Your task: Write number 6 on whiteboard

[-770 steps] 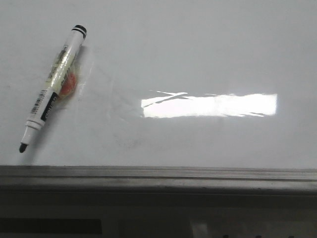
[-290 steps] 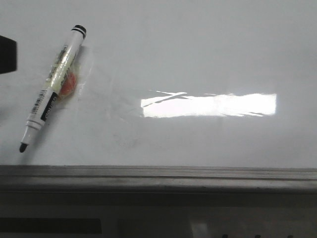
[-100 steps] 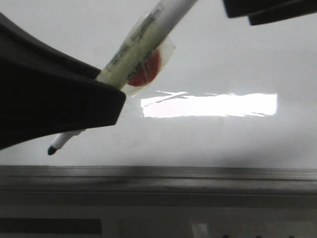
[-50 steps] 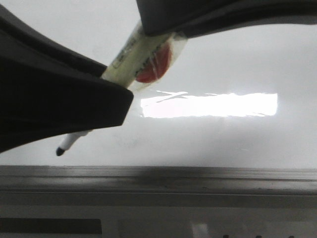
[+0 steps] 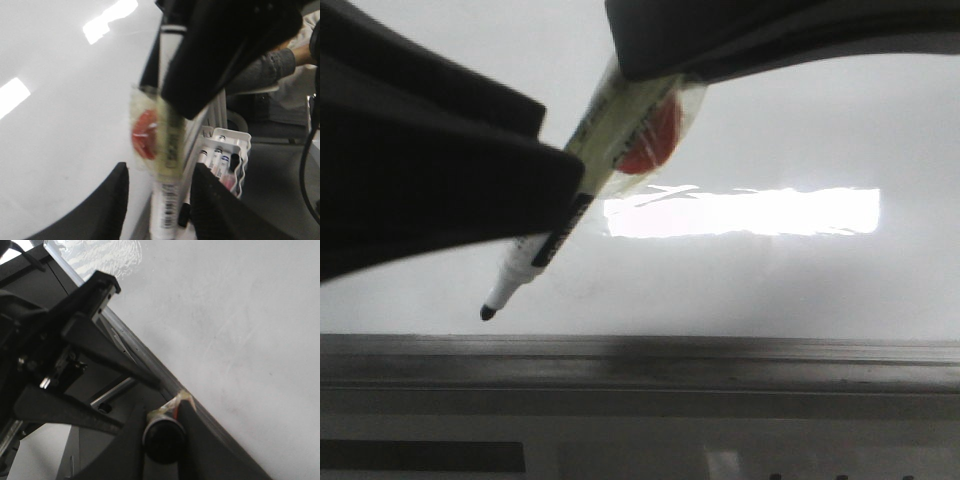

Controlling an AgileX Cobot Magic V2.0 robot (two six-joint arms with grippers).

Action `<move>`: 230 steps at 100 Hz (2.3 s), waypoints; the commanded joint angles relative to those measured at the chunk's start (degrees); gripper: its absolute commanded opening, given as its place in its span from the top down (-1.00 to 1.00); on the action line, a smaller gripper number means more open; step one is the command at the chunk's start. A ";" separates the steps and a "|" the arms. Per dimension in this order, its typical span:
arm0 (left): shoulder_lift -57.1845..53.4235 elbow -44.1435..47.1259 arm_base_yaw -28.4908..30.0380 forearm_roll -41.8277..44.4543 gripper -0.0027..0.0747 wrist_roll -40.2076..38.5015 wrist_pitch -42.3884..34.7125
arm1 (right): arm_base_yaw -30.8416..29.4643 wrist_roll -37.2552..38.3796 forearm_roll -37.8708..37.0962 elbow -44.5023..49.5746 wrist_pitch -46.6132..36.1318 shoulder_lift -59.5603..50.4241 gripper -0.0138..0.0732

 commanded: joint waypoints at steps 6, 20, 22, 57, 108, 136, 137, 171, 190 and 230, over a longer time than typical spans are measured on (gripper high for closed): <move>-6.98 -1.86 3.47 -0.62 0.11 0.03 -0.01 | -1.58 -0.68 1.98 -1.92 -3.22 -0.31 0.83; -16.22 -1.86 8.64 -1.32 0.11 -0.08 4.29 | -4.35 -0.68 3.18 -3.08 -2.57 -0.31 0.83; -17.08 -1.86 9.37 -1.93 0.11 -0.08 4.40 | -4.84 -0.68 3.18 -3.49 -2.56 -0.31 0.83; -23.77 -1.86 16.86 -6.73 0.11 -0.19 8.07 | -14.90 -0.90 2.38 -15.46 1.15 6.70 0.83; -23.77 -1.86 16.86 -6.92 0.11 -0.19 8.07 | -18.17 -0.90 0.87 -22.17 4.24 16.82 0.83; -23.77 -1.86 16.86 -6.92 0.11 -0.19 8.17 | -14.26 -0.90 0.91 -20.25 14.47 15.57 0.83; -23.77 -1.86 16.86 -6.92 0.11 -0.19 8.27 | -14.26 -0.90 0.79 -20.25 14.59 15.44 0.83; -23.77 -1.74 16.86 -6.92 0.11 -0.19 9.16 | -15.29 -0.90 -2.33 -23.36 8.48 15.98 0.83; -23.77 -1.74 16.86 -6.92 0.11 -0.19 9.16 | -12.71 -0.99 -2.33 -25.04 10.71 18.47 0.83; -10.85 -1.74 13.04 -6.67 0.11 -0.19 3.09 | -7.15 -0.99 -2.15 -24.80 14.85 13.28 0.83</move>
